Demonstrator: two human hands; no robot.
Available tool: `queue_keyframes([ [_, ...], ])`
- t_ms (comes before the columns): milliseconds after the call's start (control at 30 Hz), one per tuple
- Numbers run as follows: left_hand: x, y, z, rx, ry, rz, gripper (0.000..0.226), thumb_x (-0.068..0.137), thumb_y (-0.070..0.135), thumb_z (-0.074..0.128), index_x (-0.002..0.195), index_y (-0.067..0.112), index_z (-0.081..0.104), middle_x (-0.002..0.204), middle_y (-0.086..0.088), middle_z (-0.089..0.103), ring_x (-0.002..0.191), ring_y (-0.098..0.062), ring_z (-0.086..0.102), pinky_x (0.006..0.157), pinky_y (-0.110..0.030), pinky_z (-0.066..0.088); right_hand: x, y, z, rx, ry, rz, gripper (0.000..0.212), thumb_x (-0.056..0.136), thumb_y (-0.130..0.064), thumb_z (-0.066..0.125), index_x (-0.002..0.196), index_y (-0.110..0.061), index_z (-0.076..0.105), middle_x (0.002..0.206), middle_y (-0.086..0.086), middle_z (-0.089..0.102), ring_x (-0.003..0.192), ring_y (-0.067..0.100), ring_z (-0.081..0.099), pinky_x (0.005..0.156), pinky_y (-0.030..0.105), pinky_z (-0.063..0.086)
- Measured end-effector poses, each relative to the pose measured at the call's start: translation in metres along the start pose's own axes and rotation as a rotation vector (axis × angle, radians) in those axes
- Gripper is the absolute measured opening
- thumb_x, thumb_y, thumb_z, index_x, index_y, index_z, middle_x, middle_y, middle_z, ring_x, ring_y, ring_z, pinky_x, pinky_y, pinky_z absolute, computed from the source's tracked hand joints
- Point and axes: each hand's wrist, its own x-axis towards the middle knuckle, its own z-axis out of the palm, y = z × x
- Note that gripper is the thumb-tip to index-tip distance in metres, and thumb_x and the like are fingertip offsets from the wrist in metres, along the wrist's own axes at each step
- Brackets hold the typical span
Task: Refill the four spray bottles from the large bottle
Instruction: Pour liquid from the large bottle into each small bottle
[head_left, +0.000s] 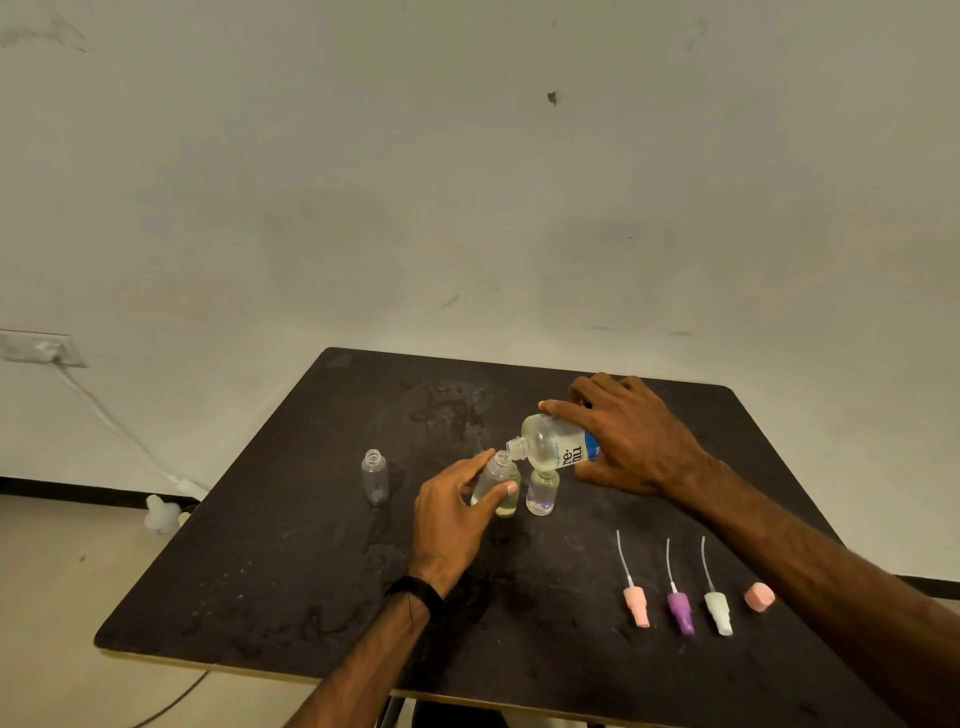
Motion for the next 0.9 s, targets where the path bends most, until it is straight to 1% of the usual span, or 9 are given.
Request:
queue_keyframes([
  [133, 0.000, 0.001, 0.000, 0.005, 0.000, -0.002, 0.045, 0.083, 0.029, 0.081, 0.126, 0.025, 0.070, 0.115, 0.017, 0.072, 0.103, 0.006, 0.065, 0.087, -0.019, 0.056, 0.000, -0.001, -0.001, 0.007, -0.006, 0.000, 0.082, 0.068, -0.062, 0.065, 0.140, -0.027, 0.049, 0.114, 0.005, 0.058, 0.102, 0.022, 0.055, 0.082, 0.038, 0.047],
  [333, -0.001, 0.000, 0.000, -0.001, 0.000, -0.010, 0.045, 0.084, 0.031, 0.081, 0.126, 0.026, 0.070, 0.115, 0.017, 0.072, 0.103, 0.005, 0.066, 0.087, -0.024, 0.057, 0.000, 0.001, 0.002, 0.008, 0.008, -0.003, 0.081, 0.068, -0.061, 0.065, 0.140, -0.027, 0.049, 0.114, 0.005, 0.058, 0.102, 0.022, 0.055, 0.083, 0.039, 0.047],
  [400, -0.001, 0.001, 0.001, -0.017, 0.003, -0.016, 0.045, 0.083, 0.031, 0.081, 0.127, 0.025, 0.069, 0.115, 0.017, 0.072, 0.103, 0.005, 0.066, 0.088, -0.026, 0.058, -0.001, 0.001, 0.003, 0.023, 0.012, -0.003, 0.082, 0.069, -0.066, 0.058, 0.140, -0.027, 0.048, 0.115, 0.005, 0.058, 0.103, 0.022, 0.055, 0.083, 0.039, 0.047],
  [467, -0.001, 0.003, 0.001, -0.057, 0.013, -0.033, 0.047, 0.082, 0.032, 0.082, 0.126, 0.024, 0.070, 0.113, 0.016, 0.072, 0.103, 0.003, 0.067, 0.089, -0.027, 0.058, -0.001, 0.001, 0.004, 0.054, 0.010, 0.010, 0.085, 0.069, -0.071, 0.046, 0.142, -0.027, 0.047, 0.116, 0.004, 0.057, 0.103, 0.020, 0.054, 0.084, 0.037, 0.047],
  [567, -0.001, 0.004, 0.001, -0.129, 0.020, -0.058, 0.047, 0.081, 0.032, 0.083, 0.125, 0.024, 0.070, 0.113, 0.014, 0.074, 0.104, 0.000, 0.069, 0.092, -0.033, 0.059, -0.002, 0.001, 0.005, 0.107, -0.002, 0.029, 0.091, 0.067, -0.076, 0.034, 0.144, -0.028, 0.044, 0.118, 0.001, 0.055, 0.104, 0.017, 0.051, 0.084, 0.034, 0.045],
  [633, 0.000, 0.004, 0.000, -0.166, 0.018, -0.068, 0.048, 0.081, 0.036, 0.083, 0.125, 0.025, 0.070, 0.114, 0.012, 0.074, 0.107, -0.002, 0.068, 0.094, -0.036, 0.058, -0.002, 0.001, 0.007, 0.153, 0.008, 0.043, 0.090, 0.067, -0.076, 0.037, 0.144, -0.029, 0.043, 0.116, 0.000, 0.055, 0.102, 0.015, 0.050, 0.082, 0.032, 0.045],
  [733, 0.002, 0.005, 0.000, -0.206, 0.018, -0.070, 0.050, 0.081, 0.040, 0.081, 0.128, 0.026, 0.069, 0.118, 0.012, 0.073, 0.111, -0.004, 0.068, 0.096, -0.038, 0.057, -0.003, 0.001, 0.010, 0.229, 0.023, 0.073, 0.084, 0.070, -0.072, 0.052, 0.143, -0.031, 0.043, 0.115, -0.004, 0.054, 0.100, 0.011, 0.048, 0.082, 0.030, 0.046],
  [833, 0.003, 0.009, -0.002, -0.245, 0.023, -0.073, 0.048, 0.081, 0.034, 0.083, 0.126, 0.026, 0.069, 0.117, 0.012, 0.074, 0.111, -0.004, 0.068, 0.097, -0.037, 0.056, -0.004, -0.004, 0.013, 0.326, 0.014, 0.128, 0.079, 0.072, -0.068, 0.064, 0.141, -0.035, 0.042, 0.116, -0.010, 0.052, 0.101, 0.007, 0.047, 0.083, 0.030, 0.050],
  [900, 0.005, 0.008, -0.002, -0.267, 0.034, -0.080, 0.047, 0.080, 0.032, 0.084, 0.125, 0.026, 0.070, 0.117, 0.011, 0.074, 0.110, -0.005, 0.068, 0.097, -0.036, 0.056, -0.005, -0.006, 0.014, 0.476, 0.050, 0.203, 0.078, 0.072, -0.066, 0.068, 0.139, -0.036, 0.043, 0.115, -0.014, 0.053, 0.101, 0.006, 0.051, 0.084, 0.028, 0.052],
])
